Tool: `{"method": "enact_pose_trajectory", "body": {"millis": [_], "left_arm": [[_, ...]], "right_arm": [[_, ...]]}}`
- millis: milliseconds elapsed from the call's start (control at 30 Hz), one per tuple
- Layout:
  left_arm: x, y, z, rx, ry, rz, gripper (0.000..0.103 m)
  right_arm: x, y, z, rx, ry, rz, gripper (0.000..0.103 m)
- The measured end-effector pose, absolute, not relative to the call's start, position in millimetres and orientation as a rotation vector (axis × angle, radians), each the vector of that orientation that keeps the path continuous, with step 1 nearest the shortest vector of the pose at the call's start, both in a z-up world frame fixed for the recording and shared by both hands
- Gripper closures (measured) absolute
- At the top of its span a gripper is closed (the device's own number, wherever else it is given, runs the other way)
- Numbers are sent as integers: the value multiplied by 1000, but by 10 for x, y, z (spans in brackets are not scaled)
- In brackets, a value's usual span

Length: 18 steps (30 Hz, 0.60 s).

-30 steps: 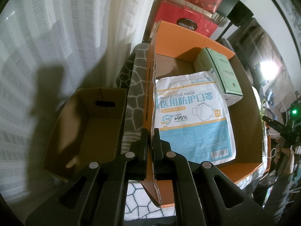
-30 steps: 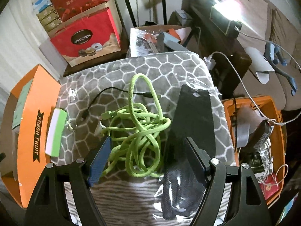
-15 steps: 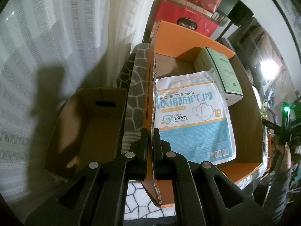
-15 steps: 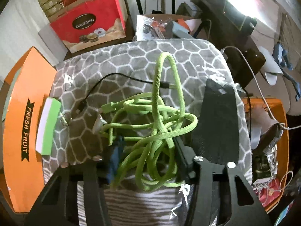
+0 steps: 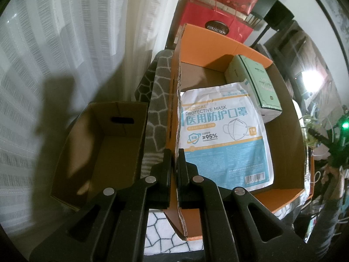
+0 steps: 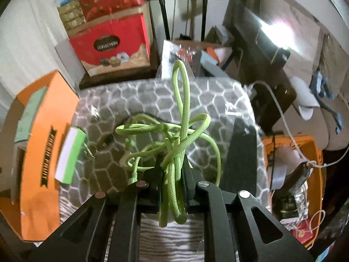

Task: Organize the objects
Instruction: 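Lift the lime-green cable with the right tool and carry it toward the box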

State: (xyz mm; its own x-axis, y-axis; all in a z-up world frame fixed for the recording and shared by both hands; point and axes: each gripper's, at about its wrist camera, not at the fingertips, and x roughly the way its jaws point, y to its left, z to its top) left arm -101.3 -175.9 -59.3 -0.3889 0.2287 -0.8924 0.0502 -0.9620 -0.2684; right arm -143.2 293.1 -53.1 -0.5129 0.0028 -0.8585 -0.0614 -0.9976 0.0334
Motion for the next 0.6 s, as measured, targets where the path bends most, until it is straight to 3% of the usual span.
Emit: {"method": "enact_pose_trajectory", "body": {"millis": [600], "left_arm": [[-1012, -1758, -591, -1671, -383, 2502, 99]], "right_arm": [[-1141, 2481, 504, -1311, 5, 2910, 90]]}}
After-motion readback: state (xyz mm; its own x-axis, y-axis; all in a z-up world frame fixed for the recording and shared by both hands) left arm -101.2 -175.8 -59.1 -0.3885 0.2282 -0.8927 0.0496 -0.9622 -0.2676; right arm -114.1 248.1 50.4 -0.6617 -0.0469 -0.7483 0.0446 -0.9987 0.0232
